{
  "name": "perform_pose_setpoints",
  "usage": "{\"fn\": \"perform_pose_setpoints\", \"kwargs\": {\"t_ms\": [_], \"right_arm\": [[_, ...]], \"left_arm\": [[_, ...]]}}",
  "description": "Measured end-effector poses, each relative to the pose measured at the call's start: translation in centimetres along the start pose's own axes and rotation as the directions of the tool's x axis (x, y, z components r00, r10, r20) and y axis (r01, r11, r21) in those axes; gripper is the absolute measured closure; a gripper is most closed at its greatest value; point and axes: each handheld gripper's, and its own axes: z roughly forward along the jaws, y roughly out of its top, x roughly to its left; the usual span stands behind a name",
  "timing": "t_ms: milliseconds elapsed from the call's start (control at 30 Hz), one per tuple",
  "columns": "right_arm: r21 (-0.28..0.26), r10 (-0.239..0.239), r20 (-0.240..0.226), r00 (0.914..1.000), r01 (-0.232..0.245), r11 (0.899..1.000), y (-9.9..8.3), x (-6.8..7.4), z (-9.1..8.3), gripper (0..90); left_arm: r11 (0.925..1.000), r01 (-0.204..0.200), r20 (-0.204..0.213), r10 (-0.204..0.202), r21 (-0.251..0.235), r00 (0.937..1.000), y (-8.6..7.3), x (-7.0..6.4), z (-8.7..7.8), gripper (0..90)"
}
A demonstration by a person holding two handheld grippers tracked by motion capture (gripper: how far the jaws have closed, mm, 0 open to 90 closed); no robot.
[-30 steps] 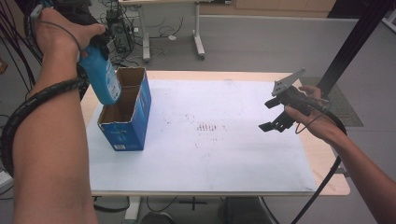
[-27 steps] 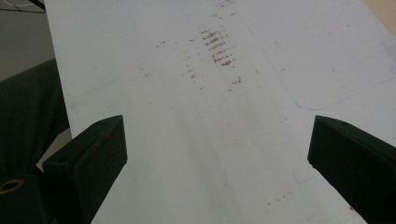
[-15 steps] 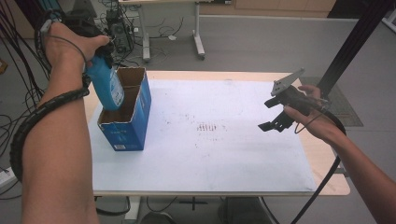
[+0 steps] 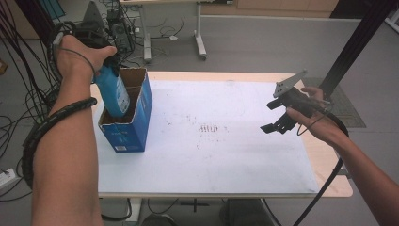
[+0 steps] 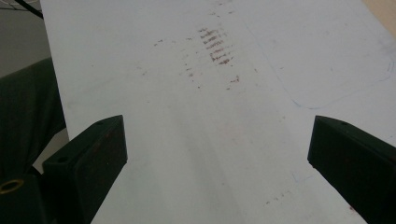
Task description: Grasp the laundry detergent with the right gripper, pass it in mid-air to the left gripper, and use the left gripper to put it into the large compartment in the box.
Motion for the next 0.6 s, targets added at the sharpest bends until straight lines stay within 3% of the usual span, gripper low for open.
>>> {"fn": "perform_pose_setpoints", "kwargs": {"t_ms": [600], "right_arm": [[0.017,-0.002,0.004,1.0000,0.002,1.000,-0.1,0.0,0.3,4.6]], "left_arm": [[0.9998,-0.006,0.012,0.005,0.018,0.9999,-0.6,-0.2,3.9,36.7]]}}
